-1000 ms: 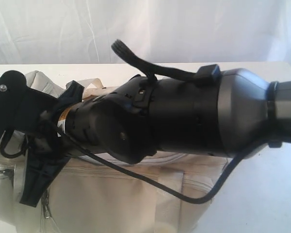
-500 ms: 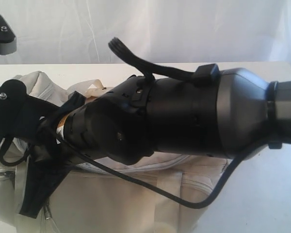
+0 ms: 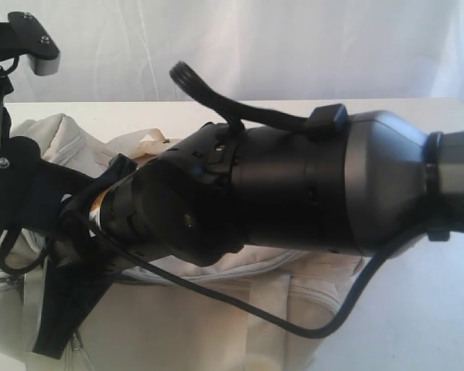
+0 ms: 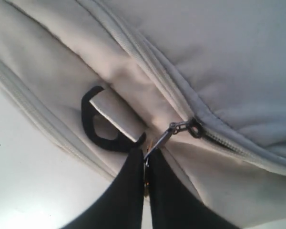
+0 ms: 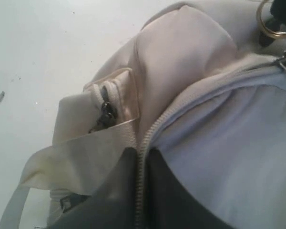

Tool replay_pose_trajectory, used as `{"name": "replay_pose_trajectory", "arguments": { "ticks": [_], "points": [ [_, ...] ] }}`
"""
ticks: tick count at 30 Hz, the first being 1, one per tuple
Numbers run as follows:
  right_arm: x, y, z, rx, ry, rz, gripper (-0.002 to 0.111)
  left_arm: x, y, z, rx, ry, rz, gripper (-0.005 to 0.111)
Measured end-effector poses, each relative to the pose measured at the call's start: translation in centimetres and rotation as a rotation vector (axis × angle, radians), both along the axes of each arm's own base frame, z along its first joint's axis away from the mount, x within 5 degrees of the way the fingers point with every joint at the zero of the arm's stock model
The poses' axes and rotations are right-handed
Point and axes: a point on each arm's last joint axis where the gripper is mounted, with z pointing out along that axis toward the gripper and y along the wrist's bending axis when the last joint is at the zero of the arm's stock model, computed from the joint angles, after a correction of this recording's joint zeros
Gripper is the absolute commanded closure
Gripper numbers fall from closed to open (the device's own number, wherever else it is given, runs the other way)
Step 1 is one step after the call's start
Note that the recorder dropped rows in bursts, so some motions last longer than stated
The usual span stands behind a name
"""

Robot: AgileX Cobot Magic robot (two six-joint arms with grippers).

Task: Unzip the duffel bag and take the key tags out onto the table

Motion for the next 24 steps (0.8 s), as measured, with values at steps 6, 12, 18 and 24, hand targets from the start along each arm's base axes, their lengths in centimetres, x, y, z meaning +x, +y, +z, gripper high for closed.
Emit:
{"name": "replay_pose_trajectory", "arguments": {
  "ticks": [6,12,18,24],
  "points": [
    [0.0,0.0,0.0,-0.004,0.003,0.001,0.108,2.7,-0.3,0.1,0.022,-0.089,-0.007,0.107],
    [-0.1,-0.1,-0.1,-0.018,0.013,0.004,0.108,7.0,-0.6,-1.2,0.06,-0.175,0.016,0.107],
    [-0.1,-0.1,-0.2,-0.023,0.012,0.006,0.108,9.9,-0.8,-3.0,0.104,-0.225,0.049,0.107],
    [-0.1,-0.1,-0.1,-0.02,0.009,0.001,0.1,10.7,-0.8,-3.8,0.144,-0.231,0.045,0.091]
  ]
}}
